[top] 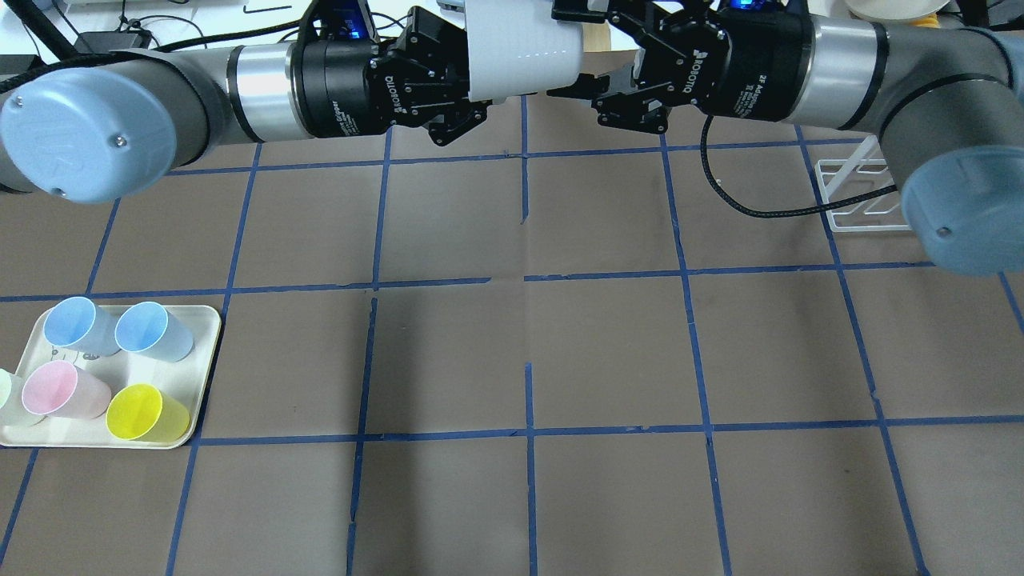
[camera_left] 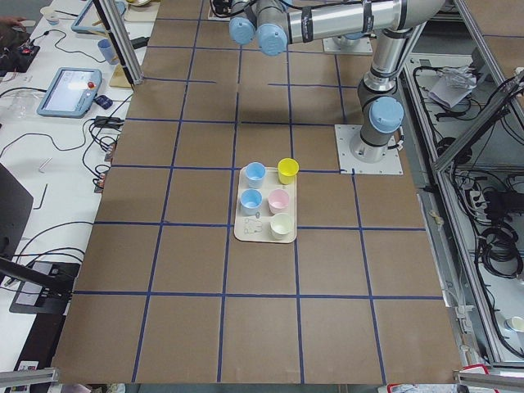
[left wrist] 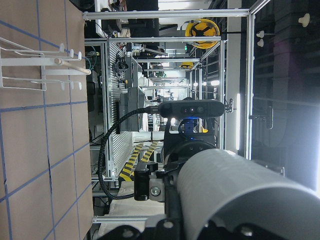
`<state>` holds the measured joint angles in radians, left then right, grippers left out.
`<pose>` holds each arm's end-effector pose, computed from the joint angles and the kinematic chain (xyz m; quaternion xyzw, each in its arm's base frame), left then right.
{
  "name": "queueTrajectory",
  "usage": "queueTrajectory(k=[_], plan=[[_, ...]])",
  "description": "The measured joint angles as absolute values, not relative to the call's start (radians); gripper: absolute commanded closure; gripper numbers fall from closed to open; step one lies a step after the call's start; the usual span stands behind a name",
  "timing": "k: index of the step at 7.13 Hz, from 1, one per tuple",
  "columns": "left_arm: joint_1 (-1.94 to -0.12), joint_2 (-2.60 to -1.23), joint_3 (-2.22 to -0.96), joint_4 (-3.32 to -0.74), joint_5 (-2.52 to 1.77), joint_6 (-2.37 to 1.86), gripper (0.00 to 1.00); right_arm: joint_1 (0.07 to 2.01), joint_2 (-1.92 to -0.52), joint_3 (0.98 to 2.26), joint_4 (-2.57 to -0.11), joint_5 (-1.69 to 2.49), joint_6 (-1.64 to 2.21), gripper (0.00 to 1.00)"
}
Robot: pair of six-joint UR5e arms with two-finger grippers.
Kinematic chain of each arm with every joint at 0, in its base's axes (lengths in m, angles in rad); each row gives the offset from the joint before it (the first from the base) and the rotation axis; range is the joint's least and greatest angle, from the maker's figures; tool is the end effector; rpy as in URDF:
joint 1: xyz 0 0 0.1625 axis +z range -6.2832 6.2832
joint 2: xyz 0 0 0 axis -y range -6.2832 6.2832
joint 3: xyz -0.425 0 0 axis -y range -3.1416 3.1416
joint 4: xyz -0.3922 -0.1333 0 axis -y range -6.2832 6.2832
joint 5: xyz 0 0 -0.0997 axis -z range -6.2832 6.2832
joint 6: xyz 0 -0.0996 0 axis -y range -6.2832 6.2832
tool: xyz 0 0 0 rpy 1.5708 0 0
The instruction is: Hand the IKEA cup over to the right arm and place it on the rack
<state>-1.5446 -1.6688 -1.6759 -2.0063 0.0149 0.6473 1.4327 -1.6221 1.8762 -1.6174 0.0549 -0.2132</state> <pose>-0.2196 -0.5108 0.4457 0.0031 -0.7113 0.0091 0.7028 0.1677 -0.4842 0.4732 0.0495 0.6861 -0.0561 0.7237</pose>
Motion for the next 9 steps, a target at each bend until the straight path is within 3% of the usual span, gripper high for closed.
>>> queueTrajectory(k=[1,2,3,4,5,9], plan=[[-1.544,-1.669,-1.675,-2.006,0.015,0.647,1.0,1.433,-1.621,1.876,-1.618,0.055,-0.213,0.48],[-1.545,-1.67,-1.675,-2.006,0.016,0.646,0.9,1.433,-1.621,1.876,-1.619,0.055,-0.214,0.48],[-1.545,-1.671,-1.674,-2.006,0.016,0.644,0.57,1.433,-1.622,1.876,-1.621,0.055,-0.214,0.48],[-1.545,-1.671,-1.671,-2.007,0.017,0.643,0.35,1.433,-1.621,1.875,-1.623,0.055,-0.214,0.48],[-1.545,-1.673,-1.669,-2.006,0.017,0.643,0.27,1.433,-1.622,1.874,-1.624,0.056,-0.214,0.48],[-1.544,-1.672,-1.664,-2.005,0.017,0.643,0.26,1.432,-1.62,1.874,-1.625,0.053,-0.215,0.48]])
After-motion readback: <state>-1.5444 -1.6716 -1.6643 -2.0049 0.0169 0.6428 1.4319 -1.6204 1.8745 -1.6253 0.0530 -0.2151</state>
